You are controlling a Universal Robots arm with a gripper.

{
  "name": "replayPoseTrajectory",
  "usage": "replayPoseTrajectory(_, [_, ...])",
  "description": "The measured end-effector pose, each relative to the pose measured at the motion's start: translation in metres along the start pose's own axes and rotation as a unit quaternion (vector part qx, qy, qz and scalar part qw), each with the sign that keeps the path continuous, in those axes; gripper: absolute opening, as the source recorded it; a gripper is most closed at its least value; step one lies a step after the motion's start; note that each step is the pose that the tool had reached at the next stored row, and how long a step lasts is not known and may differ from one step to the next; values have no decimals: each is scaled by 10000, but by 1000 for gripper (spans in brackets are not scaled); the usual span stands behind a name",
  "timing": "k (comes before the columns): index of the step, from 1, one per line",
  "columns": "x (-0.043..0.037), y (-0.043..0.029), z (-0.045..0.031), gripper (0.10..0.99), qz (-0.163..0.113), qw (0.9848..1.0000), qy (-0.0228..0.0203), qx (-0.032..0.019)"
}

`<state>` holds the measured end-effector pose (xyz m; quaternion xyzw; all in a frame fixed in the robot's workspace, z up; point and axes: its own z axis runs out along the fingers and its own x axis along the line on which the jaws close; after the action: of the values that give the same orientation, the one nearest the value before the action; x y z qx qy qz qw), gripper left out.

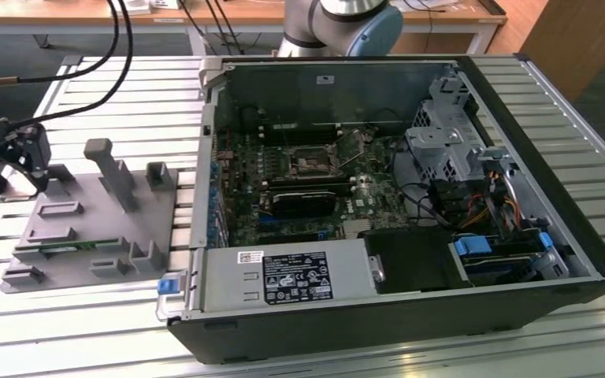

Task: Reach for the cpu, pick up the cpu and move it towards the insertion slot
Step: 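Pick up the cpu and move it towards the insertion slot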

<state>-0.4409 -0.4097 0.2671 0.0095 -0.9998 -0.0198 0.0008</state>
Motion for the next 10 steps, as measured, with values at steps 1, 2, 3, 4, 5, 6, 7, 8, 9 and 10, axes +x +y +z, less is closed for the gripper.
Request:
replayPoseTrajectory(1, [0, 1, -18, 541, 0, 10000, 0, 0])
replayPoseTrajectory(2, [0, 2, -40, 541, 0, 10000, 0, 0])
replayPoseTrajectory(3, [0, 3, -64, 541, 0, 10000, 0, 0])
replayPoseTrajectory(4, [0, 5, -90, 541, 0, 10000, 0, 0])
replayPoseTrajectory(5, [0, 7, -116, 541, 0, 10000, 0, 0])
replayPoseTrajectory(6, [0, 9, -142, 541, 0, 10000, 0, 0])
replayPoseTrajectory(7, [0, 10, -167, 541, 0, 10000, 0, 0])
replayPoseTrajectory(8, [0, 12, -195, 541, 0, 10000, 0, 0])
replayPoseTrajectory(9, [0, 15, -225, 541, 0, 10000, 0, 0])
replayPoseTrajectory(10, [1, 18, -256, 541, 1, 10000, 0, 0])
